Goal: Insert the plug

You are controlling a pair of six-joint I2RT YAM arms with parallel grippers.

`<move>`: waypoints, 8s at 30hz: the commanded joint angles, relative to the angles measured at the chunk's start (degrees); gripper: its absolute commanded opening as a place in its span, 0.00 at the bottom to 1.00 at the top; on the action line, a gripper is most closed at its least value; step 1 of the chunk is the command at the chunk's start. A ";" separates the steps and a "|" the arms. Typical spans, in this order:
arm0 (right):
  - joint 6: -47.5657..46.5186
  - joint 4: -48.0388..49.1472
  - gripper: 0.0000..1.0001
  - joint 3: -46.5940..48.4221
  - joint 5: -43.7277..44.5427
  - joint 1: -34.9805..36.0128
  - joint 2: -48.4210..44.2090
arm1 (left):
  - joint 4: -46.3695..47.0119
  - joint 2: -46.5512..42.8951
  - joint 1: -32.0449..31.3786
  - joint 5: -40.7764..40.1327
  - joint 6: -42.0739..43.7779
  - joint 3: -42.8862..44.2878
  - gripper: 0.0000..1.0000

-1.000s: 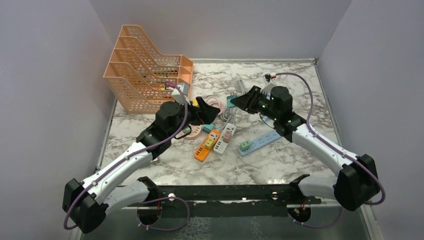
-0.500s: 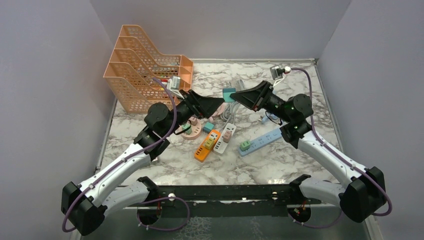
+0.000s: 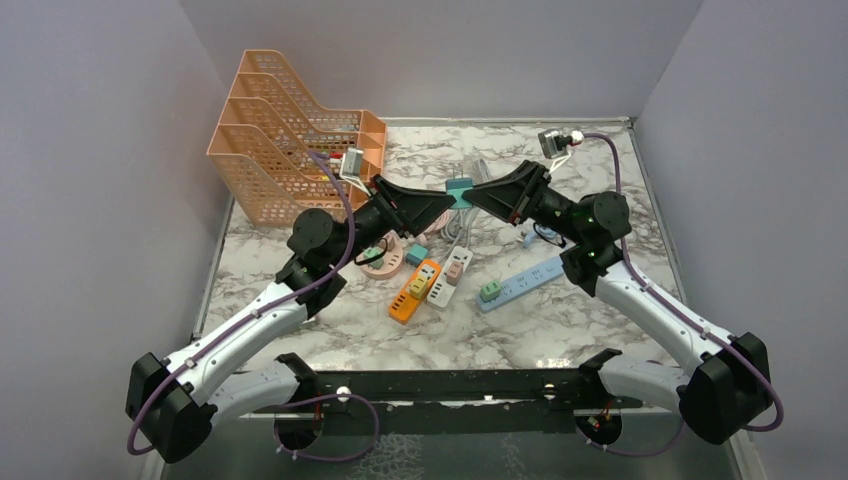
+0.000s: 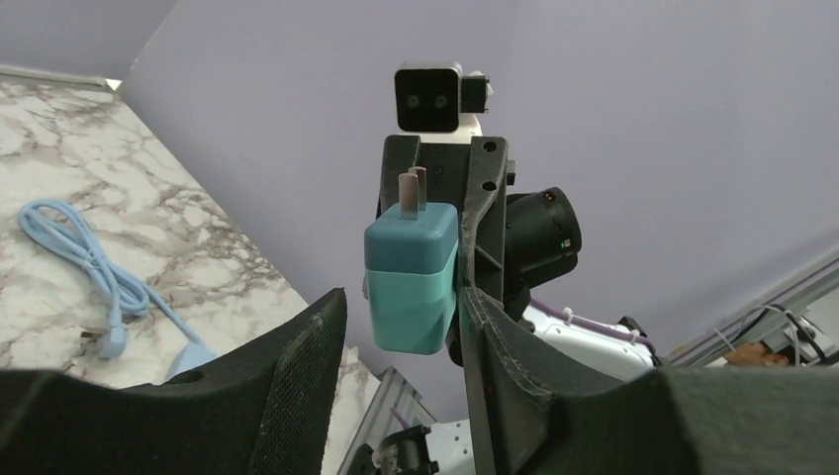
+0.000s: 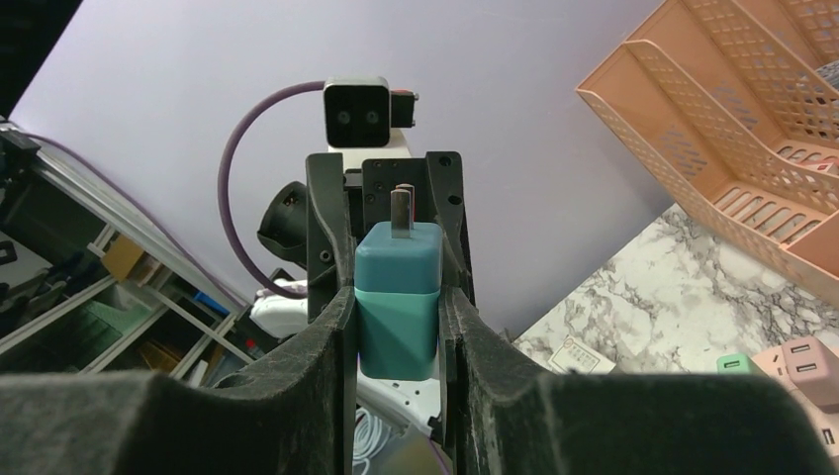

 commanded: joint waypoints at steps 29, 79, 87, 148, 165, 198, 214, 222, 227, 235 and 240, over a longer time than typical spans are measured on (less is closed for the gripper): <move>-34.02 -39.05 0.59 18.25 -15.59 0.16 1.72 | -15.47 3.16 5.13 26.83 19.01 7.37 0.00; -47.44 -51.14 0.39 19.95 -32.22 0.16 4.02 | -42.50 6.50 5.26 37.15 41.35 19.94 0.00; -45.73 -48.13 0.18 19.08 -28.61 0.21 3.25 | -40.22 6.64 5.27 35.93 38.49 20.24 0.19; -11.17 -2.20 0.22 -0.58 8.79 0.20 -6.79 | 21.12 8.93 -2.40 0.26 -8.28 3.78 0.46; -21.07 -34.65 0.59 3.23 23.61 0.18 -11.50 | 11.75 7.63 -0.57 6.60 1.44 -0.14 0.00; -9.18 -86.52 0.50 -0.36 78.36 0.16 -32.91 | -79.14 59.42 -15.85 -2.77 54.46 63.81 0.00; -4.80 -90.73 0.49 0.36 81.53 0.18 -38.56 | -86.16 68.96 -20.05 -10.24 57.60 71.92 0.00; -4.93 -89.36 0.48 -0.65 80.62 0.19 -38.37 | -85.12 70.98 -20.13 -11.70 57.85 72.51 0.00; -5.17 -89.00 0.48 -0.58 80.21 0.19 -37.61 | -85.03 71.54 -20.14 -9.24 58.44 71.58 0.00; -5.53 -88.33 0.48 -0.95 79.99 0.20 -37.52 | -85.03 70.09 -20.22 -5.58 56.73 70.38 0.00; -5.78 -87.89 0.47 -1.01 79.54 0.16 -37.17 | -84.45 70.52 -20.38 -7.51 56.40 70.49 0.00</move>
